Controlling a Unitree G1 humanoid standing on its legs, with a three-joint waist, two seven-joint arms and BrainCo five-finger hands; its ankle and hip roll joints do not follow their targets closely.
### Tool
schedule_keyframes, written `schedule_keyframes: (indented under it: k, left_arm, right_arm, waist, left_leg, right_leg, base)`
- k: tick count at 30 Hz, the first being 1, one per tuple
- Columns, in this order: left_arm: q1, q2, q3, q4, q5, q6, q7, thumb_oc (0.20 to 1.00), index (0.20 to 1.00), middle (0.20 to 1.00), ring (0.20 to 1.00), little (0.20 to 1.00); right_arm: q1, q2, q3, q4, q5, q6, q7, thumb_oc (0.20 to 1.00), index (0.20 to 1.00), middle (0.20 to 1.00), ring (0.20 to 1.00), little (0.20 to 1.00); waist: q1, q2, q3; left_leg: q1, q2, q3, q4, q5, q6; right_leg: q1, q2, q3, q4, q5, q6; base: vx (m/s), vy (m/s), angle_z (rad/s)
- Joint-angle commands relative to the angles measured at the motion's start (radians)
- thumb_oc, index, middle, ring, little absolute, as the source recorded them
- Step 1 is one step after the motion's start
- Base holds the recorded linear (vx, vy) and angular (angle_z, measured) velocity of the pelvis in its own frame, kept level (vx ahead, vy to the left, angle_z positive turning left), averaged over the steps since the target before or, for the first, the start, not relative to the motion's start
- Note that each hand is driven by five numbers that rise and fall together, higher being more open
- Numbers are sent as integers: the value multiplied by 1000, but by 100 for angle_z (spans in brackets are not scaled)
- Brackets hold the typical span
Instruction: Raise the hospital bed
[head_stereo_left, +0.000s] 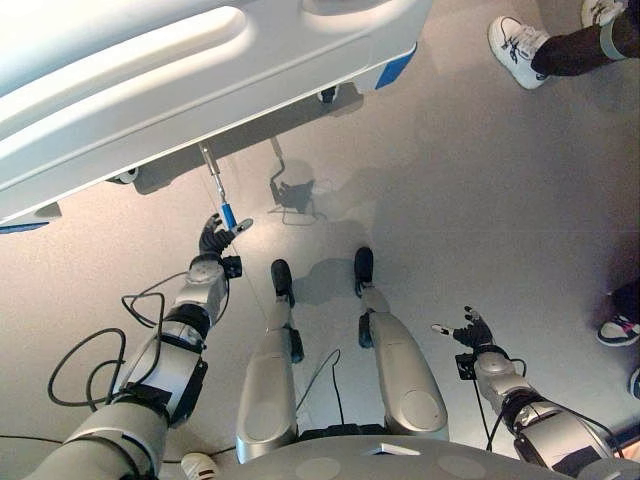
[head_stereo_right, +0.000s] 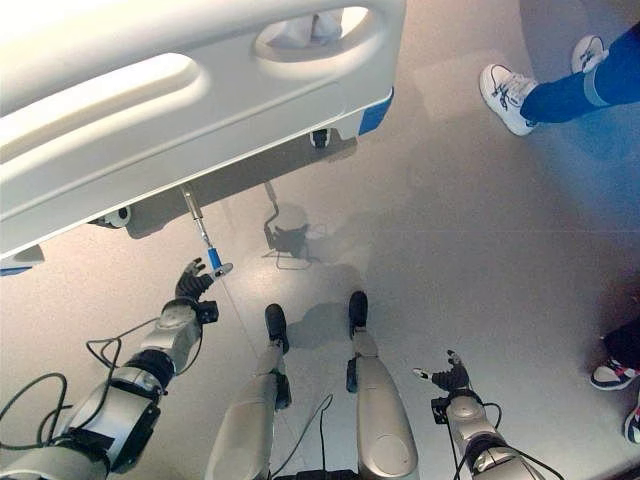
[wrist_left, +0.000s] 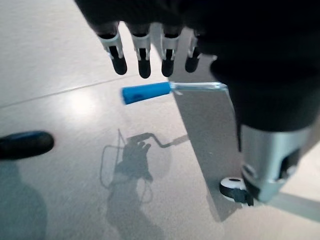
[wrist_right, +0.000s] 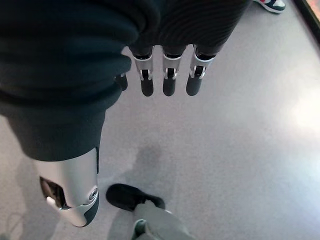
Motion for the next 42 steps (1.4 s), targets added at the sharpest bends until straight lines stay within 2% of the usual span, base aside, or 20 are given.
schedule_keyframes:
  k: [1,19,25,42]
  left_arm:
    - [-82,30,24,76,-44,-11,7,1000,1000,1000,1000,1000]
    - [-233,107,-8,125,-84,1,-15,1000,1000,1000,1000,1000]
    - [-255,102,-12,134,-86,3,-7,1000,1000,1000,1000,1000]
    - [-325,103,-21,130,-120,-1,25,1000,1000,1000,1000,1000]
  right_arm:
    - [50,-41,11,-19,44,-23,-12,1000,1000,1000,1000,1000]
    - [68,-39,36,-71,85,-49,-4,1000,1000,1000,1000,1000]
    - [67,-38,42,-108,104,-61,-13,1000,1000,1000,1000,1000]
    - [101,-56,48,-281,138,-101,-43,1000,1000,1000,1000,1000]
  waist:
    - [-9,-38,20]
    - [-37,-52,41]
    - [-51,-69,41]
    - [-84,-90,41]
  left_leg:
    - [-46,-49,-21,-3,58,19]
    - [-140,-41,-20,-5,67,14]
    - [-185,-37,-18,-9,69,14]
    - [-320,-23,-20,-14,79,5]
  right_leg:
    - [-59,-32,42,-28,136,93]
    - [-151,-26,42,-35,146,98]
    - [-198,-21,46,-38,152,100]
    - [-339,-15,53,-44,164,104]
  base:
    - [0,0,0]
    - [0,0,0]
    - [0,0,0]
    - [1,-2,0]
